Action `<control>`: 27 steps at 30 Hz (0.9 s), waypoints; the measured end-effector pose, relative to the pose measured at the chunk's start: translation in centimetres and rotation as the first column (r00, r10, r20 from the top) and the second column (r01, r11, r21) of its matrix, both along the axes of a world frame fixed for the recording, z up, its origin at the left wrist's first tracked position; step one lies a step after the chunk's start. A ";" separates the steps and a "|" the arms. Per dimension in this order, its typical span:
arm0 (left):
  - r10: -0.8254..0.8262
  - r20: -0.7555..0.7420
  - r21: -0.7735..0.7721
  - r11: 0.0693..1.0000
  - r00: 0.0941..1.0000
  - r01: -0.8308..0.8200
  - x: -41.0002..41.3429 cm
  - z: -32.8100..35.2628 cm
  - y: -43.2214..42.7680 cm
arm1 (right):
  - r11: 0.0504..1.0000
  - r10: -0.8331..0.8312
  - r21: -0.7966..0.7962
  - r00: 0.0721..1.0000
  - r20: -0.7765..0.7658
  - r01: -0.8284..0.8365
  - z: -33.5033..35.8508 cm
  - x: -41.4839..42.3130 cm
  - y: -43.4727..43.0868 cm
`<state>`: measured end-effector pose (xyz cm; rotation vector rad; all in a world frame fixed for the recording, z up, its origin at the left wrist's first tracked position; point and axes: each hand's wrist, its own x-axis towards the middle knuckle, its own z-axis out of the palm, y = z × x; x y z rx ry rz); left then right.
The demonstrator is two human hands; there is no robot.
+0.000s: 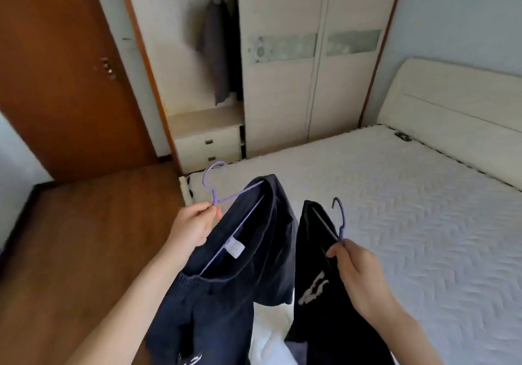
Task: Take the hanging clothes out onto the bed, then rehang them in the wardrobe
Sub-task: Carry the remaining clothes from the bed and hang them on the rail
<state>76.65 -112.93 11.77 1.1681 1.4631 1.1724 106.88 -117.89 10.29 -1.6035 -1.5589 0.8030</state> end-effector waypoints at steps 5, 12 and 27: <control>0.337 0.005 -0.058 0.940 0.941 -0.337 -11.4 -1.2 -7.1 | 0.961 0.274 -0.027 0.960 -0.055 -0.276 0.0 -11.2 2.3; 0.613 -0.040 -0.098 0.783 0.789 -0.614 -24.6 -5.0 -15.6 | 0.907 0.414 -0.024 0.902 -0.123 -0.420 -2.3 -25.7 5.6; 0.704 -0.100 -0.164 0.685 0.703 -0.710 -50.8 -10.4 -9.5 | 0.946 0.296 -0.145 0.955 0.034 -0.288 -8.0 -47.3 16.0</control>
